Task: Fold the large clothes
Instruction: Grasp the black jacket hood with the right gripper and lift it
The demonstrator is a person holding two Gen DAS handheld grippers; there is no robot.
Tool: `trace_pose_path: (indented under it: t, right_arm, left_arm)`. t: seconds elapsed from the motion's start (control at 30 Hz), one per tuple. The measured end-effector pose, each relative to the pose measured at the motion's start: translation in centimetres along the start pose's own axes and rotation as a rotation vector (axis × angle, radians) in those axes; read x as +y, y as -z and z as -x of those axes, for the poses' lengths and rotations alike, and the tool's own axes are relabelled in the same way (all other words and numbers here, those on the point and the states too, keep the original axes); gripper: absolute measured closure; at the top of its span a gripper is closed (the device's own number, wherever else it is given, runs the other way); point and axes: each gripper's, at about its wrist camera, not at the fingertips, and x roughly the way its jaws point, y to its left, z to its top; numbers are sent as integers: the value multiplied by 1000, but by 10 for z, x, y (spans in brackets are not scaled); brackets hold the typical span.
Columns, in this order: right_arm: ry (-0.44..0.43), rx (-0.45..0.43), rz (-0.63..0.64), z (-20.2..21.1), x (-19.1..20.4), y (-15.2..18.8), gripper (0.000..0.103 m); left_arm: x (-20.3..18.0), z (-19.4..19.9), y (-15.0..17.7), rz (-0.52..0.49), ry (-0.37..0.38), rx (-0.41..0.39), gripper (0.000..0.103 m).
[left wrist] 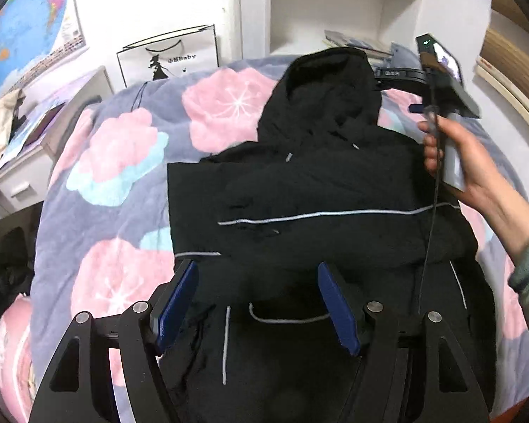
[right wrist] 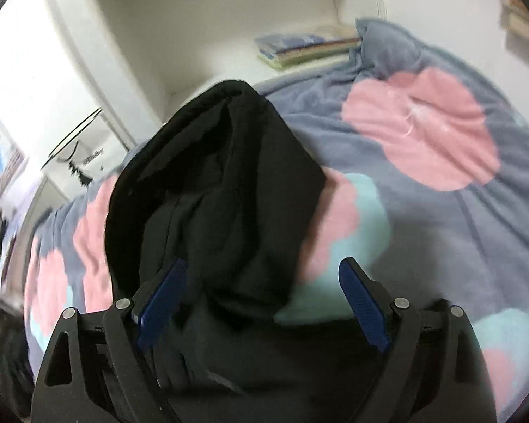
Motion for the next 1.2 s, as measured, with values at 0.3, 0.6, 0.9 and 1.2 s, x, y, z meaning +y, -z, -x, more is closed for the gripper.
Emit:
trace_pose_path:
  t: [0.3, 0.6, 0.9, 1.2]
  right_arm:
    - [156, 39, -1, -72, 28, -25, 66]
    - [90, -91, 174, -2, 54, -6, 95]
    - [-31, -268, 502, 140, 88, 82, 95]
    - [-20, -124, 578, 141, 65, 144, 93]
  left_arm:
    - [10, -14, 5, -59, -63, -29, 31]
    - [22, -11, 2, -23, -126, -88, 31]
    - [48, 2, -2, 81, -167, -161, 31]
    - [56, 7, -1, 119, -143, -170, 31]
